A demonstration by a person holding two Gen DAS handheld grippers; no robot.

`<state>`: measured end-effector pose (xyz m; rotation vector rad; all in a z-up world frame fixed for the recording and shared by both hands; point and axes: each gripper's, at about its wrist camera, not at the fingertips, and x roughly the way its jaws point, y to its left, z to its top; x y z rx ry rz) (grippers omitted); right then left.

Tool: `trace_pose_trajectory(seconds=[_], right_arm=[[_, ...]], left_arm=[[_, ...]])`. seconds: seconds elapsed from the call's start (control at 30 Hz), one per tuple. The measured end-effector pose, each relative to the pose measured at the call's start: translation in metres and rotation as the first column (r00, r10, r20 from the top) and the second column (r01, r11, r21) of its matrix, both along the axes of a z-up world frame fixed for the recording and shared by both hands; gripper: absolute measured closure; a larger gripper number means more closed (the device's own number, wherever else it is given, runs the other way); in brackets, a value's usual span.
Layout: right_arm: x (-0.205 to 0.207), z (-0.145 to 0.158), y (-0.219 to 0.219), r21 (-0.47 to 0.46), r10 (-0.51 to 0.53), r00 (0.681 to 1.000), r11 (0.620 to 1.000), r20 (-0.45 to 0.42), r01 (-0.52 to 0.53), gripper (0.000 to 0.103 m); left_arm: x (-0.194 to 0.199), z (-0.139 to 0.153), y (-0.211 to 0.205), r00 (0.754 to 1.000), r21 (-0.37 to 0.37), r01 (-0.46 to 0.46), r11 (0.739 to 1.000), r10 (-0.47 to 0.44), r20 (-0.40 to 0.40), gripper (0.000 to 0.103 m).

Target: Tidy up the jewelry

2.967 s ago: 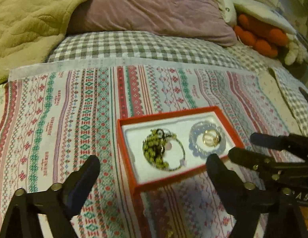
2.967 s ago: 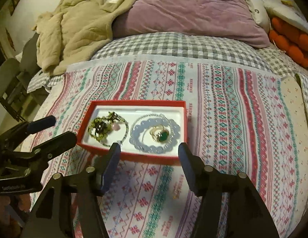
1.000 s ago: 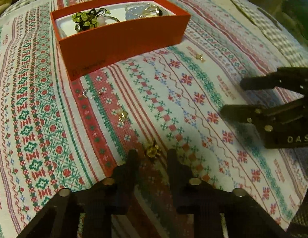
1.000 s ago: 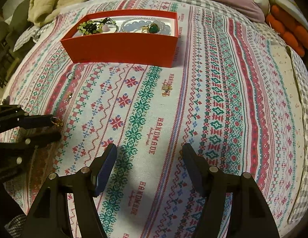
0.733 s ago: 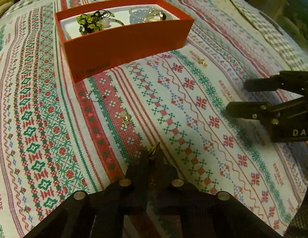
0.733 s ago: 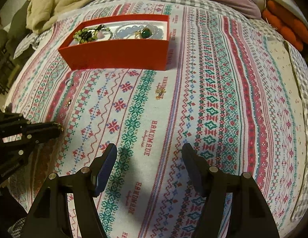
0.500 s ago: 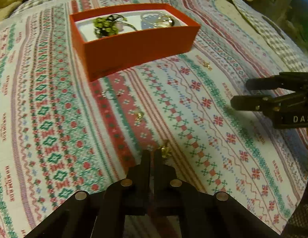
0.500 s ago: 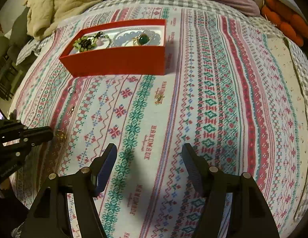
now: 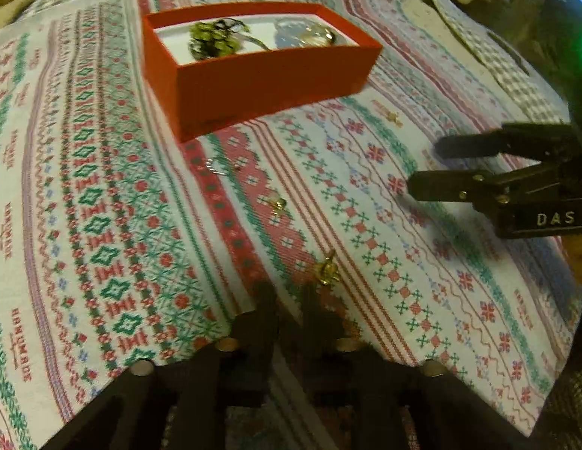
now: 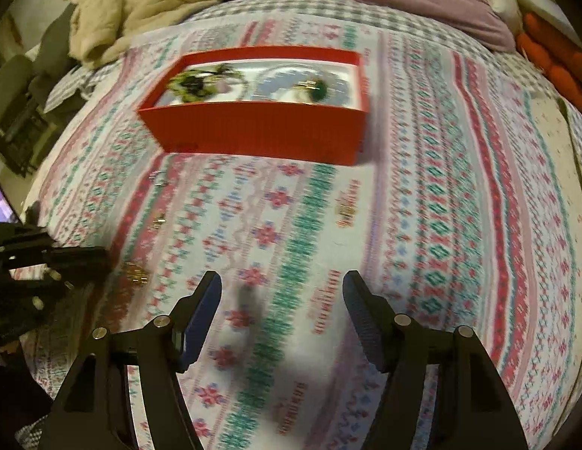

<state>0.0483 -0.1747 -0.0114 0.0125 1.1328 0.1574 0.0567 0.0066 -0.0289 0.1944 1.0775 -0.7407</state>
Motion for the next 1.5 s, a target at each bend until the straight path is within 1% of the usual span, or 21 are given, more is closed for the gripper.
trace_pose_trajectory(seconds=[0.07, 0.1, 0.17, 0.2, 0.27, 0.37, 0.53, 0.6, 0.7, 0.73, 0.77, 0.93, 1.07, 1.13, 1.3, 1.4, 1.5], right_arm=[[-0.001, 0.002, 0.012, 0.013, 0.044, 0.999, 0.999, 0.013, -0.044, 0.043], [-0.003, 0.002, 0.02, 0.027, 0.074, 0.997, 0.997, 0.018, -0.074, 0.045], [-0.006, 0.0, 0.032, 0.046, 0.126, 0.992, 0.991, 0.014, -0.126, 0.053], [-0.007, -0.002, 0.041, 0.054, 0.159, 0.987, 0.986, 0.011, -0.16, 0.055], [-0.011, -0.005, 0.054, 0.061, 0.212, 0.977, 0.975, 0.01, -0.212, 0.064], [-0.012, -0.009, 0.071, 0.064, 0.274, 0.962, 0.96, 0.016, -0.274, 0.065], [-0.007, -0.011, 0.087, 0.07, 0.316, 0.948, 0.945, 0.043, -0.319, 0.072], [-0.003, -0.013, 0.092, 0.07, 0.324, 0.945, 0.943, 0.04, -0.326, 0.072], [0.002, -0.022, 0.099, 0.048, 0.325, 0.945, 0.944, 0.027, -0.326, 0.078], [0.004, -0.023, 0.102, 0.037, 0.329, 0.944, 0.943, 0.031, -0.33, 0.084], [0.004, -0.023, 0.104, 0.027, 0.333, 0.942, 0.942, 0.035, -0.334, 0.087], [0.006, -0.022, 0.102, 0.033, 0.327, 0.944, 0.944, 0.041, -0.329, 0.087], [0.002, -0.017, 0.089, 0.042, 0.309, 0.95, 0.95, 0.042, -0.311, 0.087], [0.003, -0.015, 0.082, 0.047, 0.294, 0.955, 0.954, 0.041, -0.296, 0.087], [0.006, -0.012, 0.067, 0.059, 0.264, 0.964, 0.962, 0.033, -0.266, 0.087], [0.007, -0.008, 0.06, 0.057, 0.252, 0.967, 0.965, 0.041, -0.254, 0.087], [0.01, -0.007, 0.052, 0.06, 0.235, 0.971, 0.97, 0.038, -0.237, 0.087]], left_arm=[[0.002, 0.001, -0.002, 1.0, 0.021, -0.005, 1.0, 0.005, 0.026, 0.075], [0.005, 0.001, 0.0, 1.0, 0.023, -0.017, 1.0, 0.017, 0.025, 0.074], [0.015, 0.001, 0.005, 0.999, 0.013, -0.052, 0.999, 0.052, 0.009, 0.074], [0.018, 0.002, 0.009, 0.998, 0.012, -0.064, 0.998, 0.064, 0.005, 0.073], [0.023, 0.002, 0.018, 0.995, 0.016, -0.102, 0.995, 0.102, 0.005, 0.071], [0.026, 0.001, 0.028, 0.991, 0.02, -0.131, 0.991, 0.131, 0.004, 0.066], [0.025, -0.001, 0.036, 0.991, 0.025, -0.136, 0.99, 0.136, 0.009, 0.061], [0.025, -0.001, 0.035, 0.991, 0.025, -0.132, 0.991, 0.131, 0.011, 0.058], [0.024, -0.001, 0.036, 0.992, 0.024, -0.128, 0.992, 0.127, 0.012, 0.056], [0.024, -0.001, 0.036, 0.992, 0.023, -0.128, 0.992, 0.128, 0.012, 0.056], [0.024, -0.001, 0.036, 0.992, 0.022, -0.129, 0.991, 0.129, 0.012, 0.056], [0.024, -0.001, 0.035, 0.99, 0.004, -0.14, 0.99, 0.14, 0.01, 0.056], [0.031, 0.001, 0.028, 0.991, -0.029, -0.13, 0.991, 0.13, 0.011, 0.056], [0.035, 0.001, 0.024, 0.992, -0.034, -0.123, 0.992, 0.123, 0.016, 0.056], [0.048, -0.001, 0.003, 0.994, -0.005, -0.092, 0.996, 0.092, 0.067, 0.063], [0.056, -0.006, -0.004, 0.994, 0.02, -0.076, 0.997, 0.074, 0.083, 0.067], [0.063, -0.01, -0.01, 0.994, 0.031, -0.056, 0.998, 0.053, 0.096, 0.067]])
